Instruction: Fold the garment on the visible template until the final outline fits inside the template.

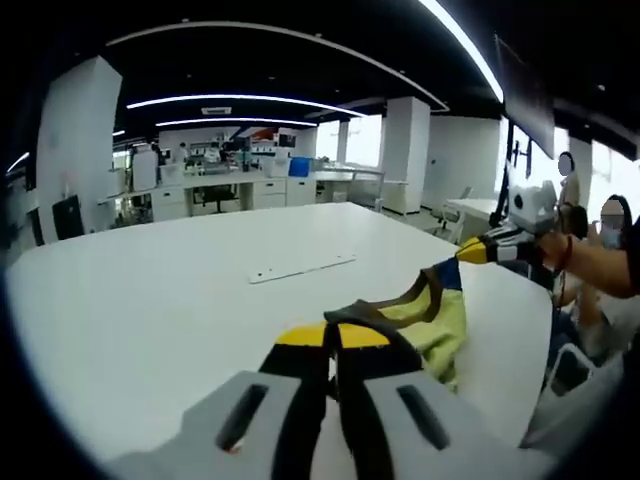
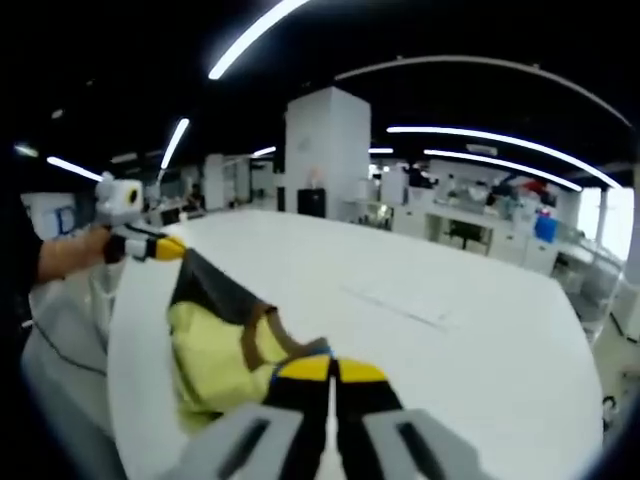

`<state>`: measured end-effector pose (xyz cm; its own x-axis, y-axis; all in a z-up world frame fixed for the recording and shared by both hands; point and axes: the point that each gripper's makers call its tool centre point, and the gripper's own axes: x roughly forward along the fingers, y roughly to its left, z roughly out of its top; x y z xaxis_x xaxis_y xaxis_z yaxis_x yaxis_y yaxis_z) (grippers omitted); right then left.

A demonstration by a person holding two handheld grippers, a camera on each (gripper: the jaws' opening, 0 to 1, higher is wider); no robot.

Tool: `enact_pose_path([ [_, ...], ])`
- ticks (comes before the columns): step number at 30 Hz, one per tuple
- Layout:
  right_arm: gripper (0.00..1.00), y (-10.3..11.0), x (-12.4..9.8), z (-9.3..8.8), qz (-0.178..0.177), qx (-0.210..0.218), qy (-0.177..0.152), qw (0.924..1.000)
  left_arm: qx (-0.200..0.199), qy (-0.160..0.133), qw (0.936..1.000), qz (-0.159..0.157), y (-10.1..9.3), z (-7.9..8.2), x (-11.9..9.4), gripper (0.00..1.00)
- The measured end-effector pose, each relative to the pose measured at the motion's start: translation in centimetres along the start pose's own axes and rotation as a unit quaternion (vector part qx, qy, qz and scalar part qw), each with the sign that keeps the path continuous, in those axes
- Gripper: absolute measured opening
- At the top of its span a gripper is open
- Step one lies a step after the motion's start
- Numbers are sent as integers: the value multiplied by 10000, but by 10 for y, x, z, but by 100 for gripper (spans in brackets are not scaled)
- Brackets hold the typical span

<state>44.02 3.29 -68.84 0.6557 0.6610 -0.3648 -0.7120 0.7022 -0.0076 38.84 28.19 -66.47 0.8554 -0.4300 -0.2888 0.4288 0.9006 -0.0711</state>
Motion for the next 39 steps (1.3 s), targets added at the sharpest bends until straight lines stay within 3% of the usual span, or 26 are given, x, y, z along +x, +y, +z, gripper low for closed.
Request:
enact_pose_path([
  [2,0,-8,6,6,-90,168,-94,9998,181,116,9995,243,15,-1,6,0],
  [6,0,-25,22,12,-374,502,-183,9979,150,85,9992,362,34,0,22,0],
  [13,0,-53,57,7,-814,758,-186,9936,-458,-4,9969,638,72,-4,57,0],
  [16,0,-66,74,1,-1051,910,-145,9902,-492,9,9966,658,80,-8,69,0],
  [23,0,-90,110,-13,-1279,1303,-64,9832,-840,282,9925,842,108,-36,100,0],
  [25,0,-89,120,-8,-1194,1641,-313,9787,-999,378,9903,888,111,-45,105,0],
  [29,0,-95,140,-23,-1229,1475,35,9814,-1055,497,9896,840,118,-58,121,0],
  [34,0,-100,158,-51,-1357,1333,512,9804,-777,922,9870,1065,130,-81,128,0],
  [39,0,-97,164,-62,-1378,1202,631,9811,-710,1013,9858,1135,138,-91,137,0],
])
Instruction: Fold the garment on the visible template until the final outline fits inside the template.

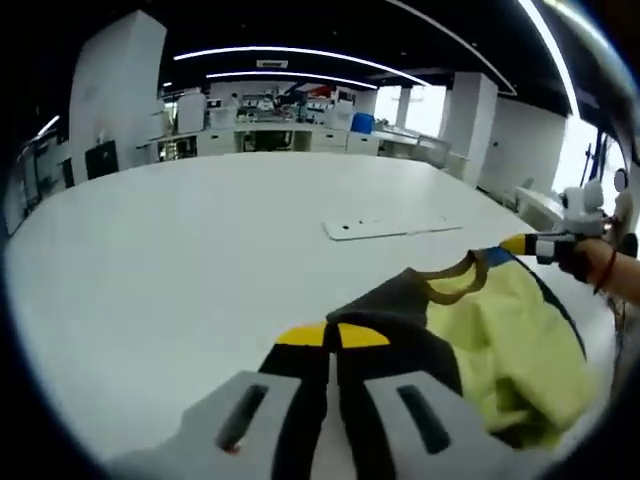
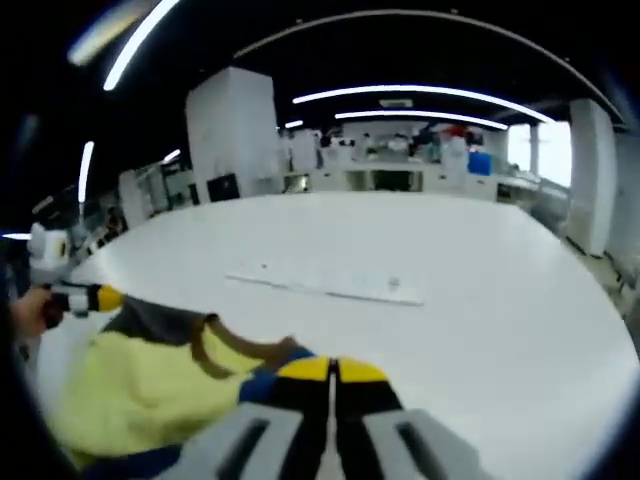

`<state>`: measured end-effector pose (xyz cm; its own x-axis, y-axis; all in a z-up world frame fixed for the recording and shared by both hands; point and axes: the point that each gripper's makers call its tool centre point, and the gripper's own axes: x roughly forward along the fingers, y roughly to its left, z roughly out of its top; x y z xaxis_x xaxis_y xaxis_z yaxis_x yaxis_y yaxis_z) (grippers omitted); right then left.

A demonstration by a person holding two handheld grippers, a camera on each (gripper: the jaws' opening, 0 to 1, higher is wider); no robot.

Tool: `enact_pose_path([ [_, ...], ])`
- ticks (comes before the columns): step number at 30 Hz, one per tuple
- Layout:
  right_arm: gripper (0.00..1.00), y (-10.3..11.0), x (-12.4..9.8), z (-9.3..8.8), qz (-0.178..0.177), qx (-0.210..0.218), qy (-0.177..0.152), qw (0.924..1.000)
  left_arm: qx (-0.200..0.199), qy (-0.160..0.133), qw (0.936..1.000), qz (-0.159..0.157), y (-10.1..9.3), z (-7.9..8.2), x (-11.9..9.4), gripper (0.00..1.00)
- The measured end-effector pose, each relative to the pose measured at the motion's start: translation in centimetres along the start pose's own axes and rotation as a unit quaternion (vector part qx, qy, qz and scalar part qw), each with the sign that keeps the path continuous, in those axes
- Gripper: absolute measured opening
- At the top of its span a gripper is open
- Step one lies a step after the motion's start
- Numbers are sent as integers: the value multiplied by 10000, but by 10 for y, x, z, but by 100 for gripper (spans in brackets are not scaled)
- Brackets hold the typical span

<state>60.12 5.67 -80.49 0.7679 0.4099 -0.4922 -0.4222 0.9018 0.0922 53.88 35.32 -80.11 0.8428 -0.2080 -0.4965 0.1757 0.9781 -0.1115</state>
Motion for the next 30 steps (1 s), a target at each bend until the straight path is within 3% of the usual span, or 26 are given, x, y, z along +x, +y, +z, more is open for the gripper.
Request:
enact_pose_path([
  [4,0,-2,5,-7,-7,22,49,10000,-112,92,9997,182,5,-6,2,0],
  [12,0,2,8,-8,101,96,110,9998,73,229,9993,274,6,-14,-2,0],
  [16,2,4,3,-8,150,126,201,9996,55,103,9993,349,9,-6,-11,6],
  [19,17,12,-4,-2,307,150,201,9992,91,-15,9993,373,7,1,-21,22],
  [24,41,38,-25,4,767,70,287,9966,104,-112,9997,208,7,6,-31,39],
  [30,57,64,-54,8,1164,-126,262,9928,212,-139,9996,122,-2,-1,-51,57],
])
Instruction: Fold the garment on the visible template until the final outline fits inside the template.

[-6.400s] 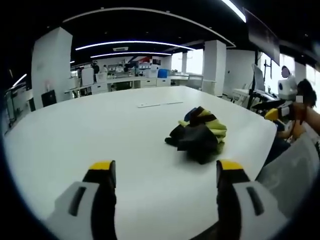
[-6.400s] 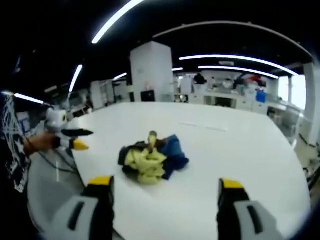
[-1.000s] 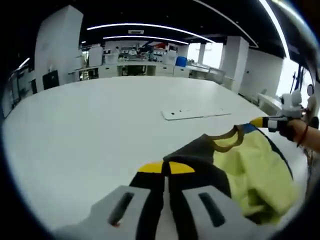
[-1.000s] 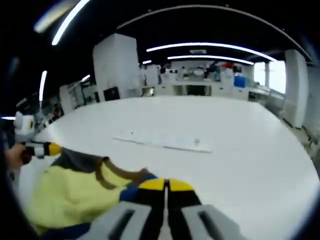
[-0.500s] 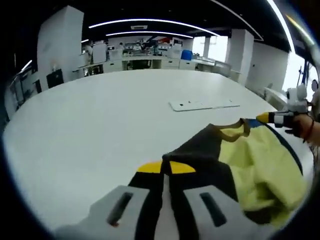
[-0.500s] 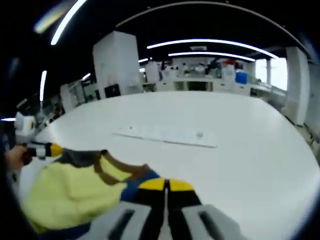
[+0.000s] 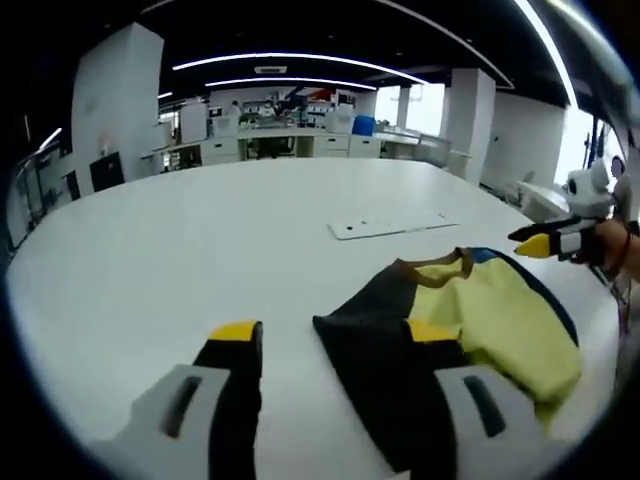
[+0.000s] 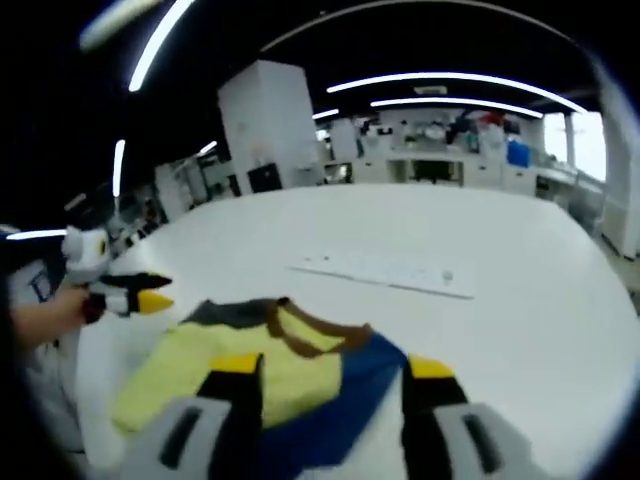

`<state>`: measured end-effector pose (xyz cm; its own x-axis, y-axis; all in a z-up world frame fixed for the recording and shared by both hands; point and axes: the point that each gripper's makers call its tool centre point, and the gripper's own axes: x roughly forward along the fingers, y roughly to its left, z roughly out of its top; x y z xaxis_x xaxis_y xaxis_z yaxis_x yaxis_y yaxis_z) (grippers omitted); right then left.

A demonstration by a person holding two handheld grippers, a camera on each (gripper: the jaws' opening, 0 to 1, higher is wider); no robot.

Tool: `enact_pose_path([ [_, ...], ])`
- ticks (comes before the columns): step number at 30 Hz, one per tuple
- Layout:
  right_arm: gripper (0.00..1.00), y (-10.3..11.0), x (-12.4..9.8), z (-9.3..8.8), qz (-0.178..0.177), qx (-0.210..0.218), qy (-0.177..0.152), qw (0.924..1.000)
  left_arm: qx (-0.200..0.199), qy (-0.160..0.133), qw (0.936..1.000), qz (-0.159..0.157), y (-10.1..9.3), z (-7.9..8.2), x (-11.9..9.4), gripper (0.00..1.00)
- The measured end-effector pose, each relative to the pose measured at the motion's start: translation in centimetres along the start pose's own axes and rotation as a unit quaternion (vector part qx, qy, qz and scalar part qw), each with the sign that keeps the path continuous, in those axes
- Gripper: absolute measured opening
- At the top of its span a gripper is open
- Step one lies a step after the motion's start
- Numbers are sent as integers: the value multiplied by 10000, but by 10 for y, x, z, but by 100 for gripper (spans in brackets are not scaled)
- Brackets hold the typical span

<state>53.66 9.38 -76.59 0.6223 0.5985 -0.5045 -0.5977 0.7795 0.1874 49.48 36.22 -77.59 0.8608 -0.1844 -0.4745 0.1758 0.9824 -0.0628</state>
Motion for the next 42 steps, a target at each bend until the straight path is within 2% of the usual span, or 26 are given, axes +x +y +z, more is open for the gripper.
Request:
enact_pose_path([
  [4,60,23,-20,-1,273,-164,7,9995,178,-8,9998,-65,-5,-4,-14,66],
  [6,60,26,-25,-2,340,-199,14,9992,179,-33,9998,-121,-6,-6,-19,69],
  [11,58,53,-49,-17,528,-268,97,9982,158,-11,9996,-247,-21,-21,-37,73],
  [16,55,79,-62,-36,699,-280,248,9969,217,70,9992,-336,-29,-37,-46,72],
  [18,51,91,-66,-41,726,-339,234,9965,307,111,9989,-343,-33,-43,-49,70],
  [22,48,104,-66,-53,716,-442,340,9959,329,169,9987,-360,-36,-53,-50,64],
  [26,39,118,-70,-62,644,-282,337,9970,242,245,9988,-340,-36,-64,-50,57],
  [29,33,116,-69,-70,435,-263,339,9981,199,306,9988,-332,-36,-74,-48,50],
  [35,17,121,-67,-87,205,54,342,9992,167,468,9981,-351,-39,-88,-44,39],
  [38,12,118,-62,-95,118,233,415,9988,132,515,9978,-403,-41,-92,-43,32],
  [42,7,119,-58,-98,77,424,348,9985,149,580,9970,-488,-47,-95,-42,23],
])
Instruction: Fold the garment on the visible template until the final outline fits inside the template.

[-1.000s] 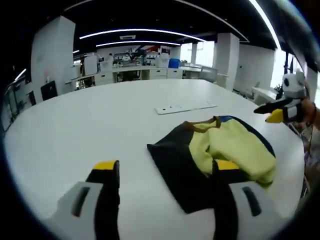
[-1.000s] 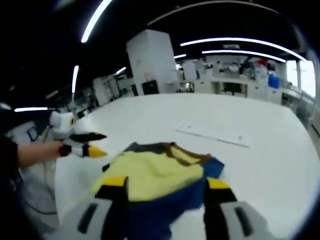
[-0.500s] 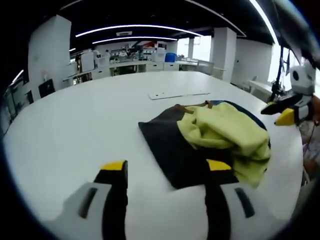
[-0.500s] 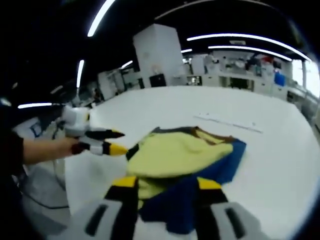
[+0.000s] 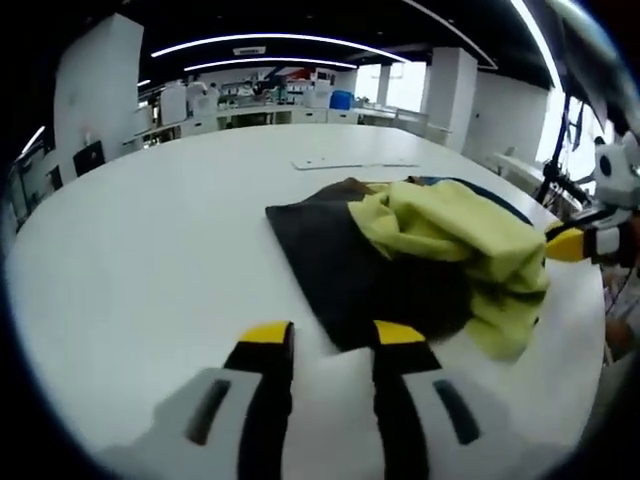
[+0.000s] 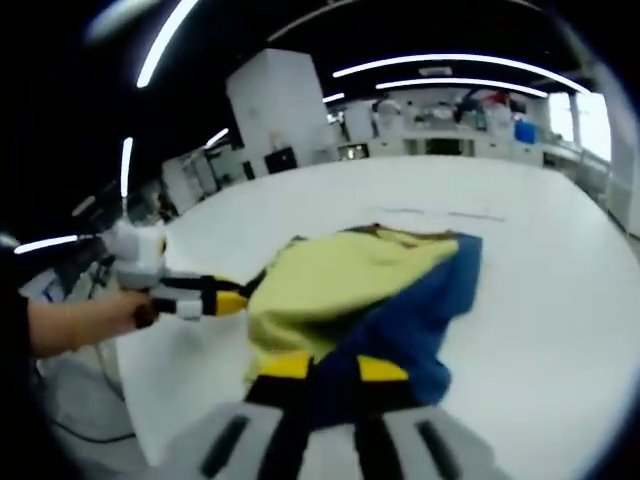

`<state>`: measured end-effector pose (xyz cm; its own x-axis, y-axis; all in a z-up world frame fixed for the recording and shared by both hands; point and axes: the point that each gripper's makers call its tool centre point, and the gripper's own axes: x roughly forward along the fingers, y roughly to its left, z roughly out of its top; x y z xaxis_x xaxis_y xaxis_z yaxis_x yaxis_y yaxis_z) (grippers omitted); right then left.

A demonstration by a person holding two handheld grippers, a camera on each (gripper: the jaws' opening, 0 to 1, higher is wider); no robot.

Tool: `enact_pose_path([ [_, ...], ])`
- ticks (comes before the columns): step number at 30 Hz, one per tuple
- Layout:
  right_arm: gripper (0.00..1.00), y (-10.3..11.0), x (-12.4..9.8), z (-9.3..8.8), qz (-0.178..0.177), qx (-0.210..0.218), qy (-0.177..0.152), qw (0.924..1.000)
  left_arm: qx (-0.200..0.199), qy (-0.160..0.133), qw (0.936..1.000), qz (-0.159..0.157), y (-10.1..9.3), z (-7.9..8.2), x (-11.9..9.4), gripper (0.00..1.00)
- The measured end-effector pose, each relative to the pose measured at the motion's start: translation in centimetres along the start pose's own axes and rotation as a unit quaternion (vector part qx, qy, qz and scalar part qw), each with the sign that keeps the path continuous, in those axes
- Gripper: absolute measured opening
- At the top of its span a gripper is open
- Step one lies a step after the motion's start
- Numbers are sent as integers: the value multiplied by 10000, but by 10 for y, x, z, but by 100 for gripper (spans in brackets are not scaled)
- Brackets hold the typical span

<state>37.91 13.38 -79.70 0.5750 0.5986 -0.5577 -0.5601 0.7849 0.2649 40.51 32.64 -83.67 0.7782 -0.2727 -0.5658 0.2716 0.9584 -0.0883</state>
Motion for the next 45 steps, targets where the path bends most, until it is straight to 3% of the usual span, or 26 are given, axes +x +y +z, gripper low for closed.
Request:
enact_pose_path([
  [2,0,2,2,0,17,47,-22,10000,122,38,9999,104,0,3,0,20],
  [4,0,1,3,-2,-23,19,-13,10000,180,48,9998,102,-1,4,0,17],
  [8,0,-1,1,-2,-41,35,-35,10000,80,86,9999,124,-2,4,-1,0],
  [17,0,-21,-29,10,-299,-178,-209,9992,213,-10,9995,229,-1,15,-14,0],
  [22,0,-45,-50,15,-625,-138,-293,9975,69,-249,9993,276,11,30,-26,0],
  [27,0,-76,-71,25,-918,90,-510,9944,-48,-315,9989,357,19,36,-33,0],
  [36,0,-129,-97,33,-1431,344,-558,9875,-241,-458,9969,596,45,48,-44,0],
  [45,0,-175,-99,38,-1764,262,-304,9835,-167,-313,9970,691,55,42,-44,0],
])
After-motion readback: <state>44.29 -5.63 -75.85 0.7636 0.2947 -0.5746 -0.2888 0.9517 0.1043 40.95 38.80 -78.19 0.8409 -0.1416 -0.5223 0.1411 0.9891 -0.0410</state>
